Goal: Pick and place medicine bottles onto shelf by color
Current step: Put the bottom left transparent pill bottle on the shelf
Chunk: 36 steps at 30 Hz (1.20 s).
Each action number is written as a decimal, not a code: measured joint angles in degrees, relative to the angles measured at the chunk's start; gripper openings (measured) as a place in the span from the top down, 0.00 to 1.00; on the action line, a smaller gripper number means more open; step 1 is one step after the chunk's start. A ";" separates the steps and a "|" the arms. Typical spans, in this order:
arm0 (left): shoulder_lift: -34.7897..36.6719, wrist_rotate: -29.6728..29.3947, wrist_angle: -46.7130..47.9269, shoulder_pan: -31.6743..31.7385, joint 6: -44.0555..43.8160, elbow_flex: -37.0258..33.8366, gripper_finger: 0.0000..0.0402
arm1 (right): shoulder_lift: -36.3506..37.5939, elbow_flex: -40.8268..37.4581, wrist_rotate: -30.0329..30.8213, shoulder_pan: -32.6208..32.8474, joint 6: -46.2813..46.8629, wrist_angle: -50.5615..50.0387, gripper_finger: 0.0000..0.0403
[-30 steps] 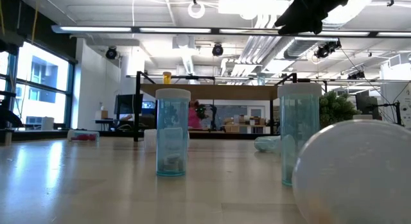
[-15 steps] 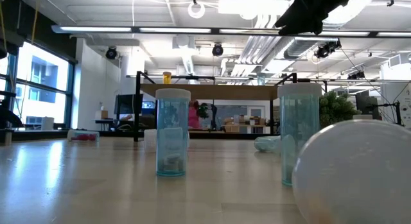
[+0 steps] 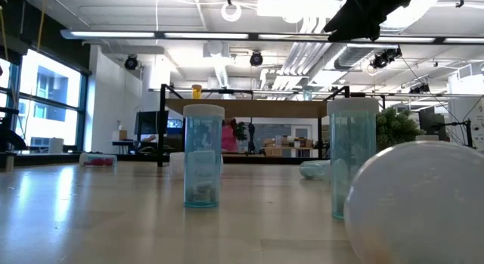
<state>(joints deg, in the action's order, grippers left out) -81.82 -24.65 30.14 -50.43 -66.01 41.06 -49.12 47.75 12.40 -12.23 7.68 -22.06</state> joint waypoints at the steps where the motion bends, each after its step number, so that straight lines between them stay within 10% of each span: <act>1: 0.00 0.00 -0.02 -0.02 -0.02 0.00 0.49 | 0.00 0.00 0.00 0.00 0.00 -0.02 0.50; 22: 1.88 -2.12 4.60 4.31 7.45 2.23 0.66 | 0.00 0.00 0.00 0.00 0.48 0.02 0.50; 36: 10.10 -10.77 13.43 26.10 44.28 15.70 0.67 | 0.02 0.00 -0.22 0.00 2.80 0.02 0.50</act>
<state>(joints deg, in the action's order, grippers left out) -71.72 -35.42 43.57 -24.34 -21.73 56.76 -49.11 47.75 12.19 -12.23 10.48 -22.05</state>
